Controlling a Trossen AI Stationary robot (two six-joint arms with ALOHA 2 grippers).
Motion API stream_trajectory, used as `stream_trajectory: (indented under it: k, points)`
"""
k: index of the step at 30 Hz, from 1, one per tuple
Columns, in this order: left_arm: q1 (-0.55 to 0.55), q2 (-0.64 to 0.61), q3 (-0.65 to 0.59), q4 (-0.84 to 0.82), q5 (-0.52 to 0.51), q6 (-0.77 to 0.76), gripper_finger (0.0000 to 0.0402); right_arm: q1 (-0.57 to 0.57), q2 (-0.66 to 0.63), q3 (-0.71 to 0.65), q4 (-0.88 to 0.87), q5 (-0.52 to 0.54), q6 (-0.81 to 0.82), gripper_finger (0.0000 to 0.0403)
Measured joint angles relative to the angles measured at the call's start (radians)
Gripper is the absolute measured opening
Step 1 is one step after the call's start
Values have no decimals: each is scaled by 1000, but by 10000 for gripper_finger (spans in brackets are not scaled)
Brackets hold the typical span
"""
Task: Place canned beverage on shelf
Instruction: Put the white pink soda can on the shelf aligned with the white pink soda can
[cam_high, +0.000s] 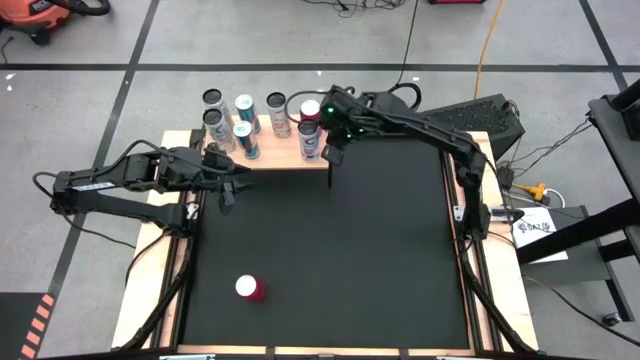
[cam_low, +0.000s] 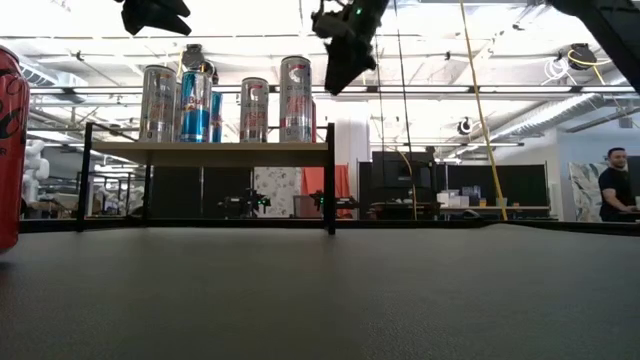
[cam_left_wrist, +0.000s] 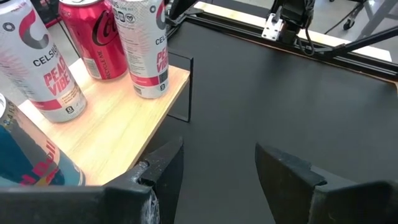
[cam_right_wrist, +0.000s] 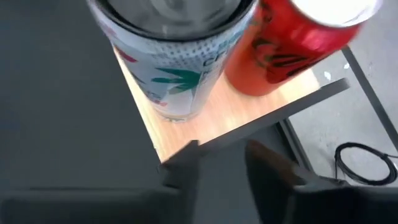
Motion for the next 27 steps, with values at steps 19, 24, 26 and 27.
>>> stream_trajectory:
  k: [19,24,26,27]
  points:
    - [0,0,0,-2,1,0,201,-2,29,0,63,-1,33,3]
    - [0,0,0,2,1,0,201,-5,35,0,77,-28,35,1]
    - [0,0,0,2,1,0,201,-7,40,0,100,-56,41,1]
    - [0,0,0,2,1,0,201,-7,42,0,104,-61,45,1]
